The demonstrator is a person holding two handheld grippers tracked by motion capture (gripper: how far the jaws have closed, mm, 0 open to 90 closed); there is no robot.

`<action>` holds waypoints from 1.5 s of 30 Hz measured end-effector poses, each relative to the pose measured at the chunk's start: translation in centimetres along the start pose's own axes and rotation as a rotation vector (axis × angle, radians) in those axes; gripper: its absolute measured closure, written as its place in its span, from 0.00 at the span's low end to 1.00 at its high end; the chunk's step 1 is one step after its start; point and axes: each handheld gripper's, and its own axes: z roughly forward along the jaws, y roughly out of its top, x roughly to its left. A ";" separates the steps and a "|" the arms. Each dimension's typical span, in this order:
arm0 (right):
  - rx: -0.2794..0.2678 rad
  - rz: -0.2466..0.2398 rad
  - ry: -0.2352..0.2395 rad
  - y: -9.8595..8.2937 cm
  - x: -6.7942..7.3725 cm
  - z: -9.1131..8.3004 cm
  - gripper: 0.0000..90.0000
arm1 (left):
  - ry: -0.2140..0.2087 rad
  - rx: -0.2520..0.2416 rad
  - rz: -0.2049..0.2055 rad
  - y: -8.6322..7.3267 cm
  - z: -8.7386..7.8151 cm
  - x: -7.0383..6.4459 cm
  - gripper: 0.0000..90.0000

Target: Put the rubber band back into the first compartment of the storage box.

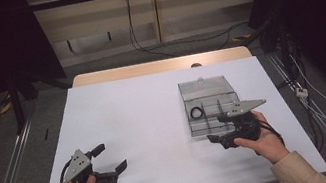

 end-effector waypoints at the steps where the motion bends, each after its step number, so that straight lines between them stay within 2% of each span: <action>1: 0.000 0.000 0.001 -0.1 0.0 -0.1 0.21 | 0.000 0.001 0.000 0.0 0.0 0.0 0.03; 7: -0.004 -0.010 -0.006 -0.7 0.3 -0.5 0.20 | 0.000 0.005 0.000 0.0 0.0 0.0 0.03; 15: -0.008 -0.019 0.008 -1.6 0.8 -1.0 0.20 | 0.003 0.008 0.001 0.0 0.0 0.0 0.03; 29: -0.021 -0.016 0.002 -3.5 1.1 -1.9 0.19 | 0.002 0.010 0.005 -0.1 0.0 0.0 0.03; 45: -0.030 -0.005 -0.013 -5.8 0.6 -2.8 0.14 | -0.004 0.017 0.002 -0.1 0.3 0.1 0.03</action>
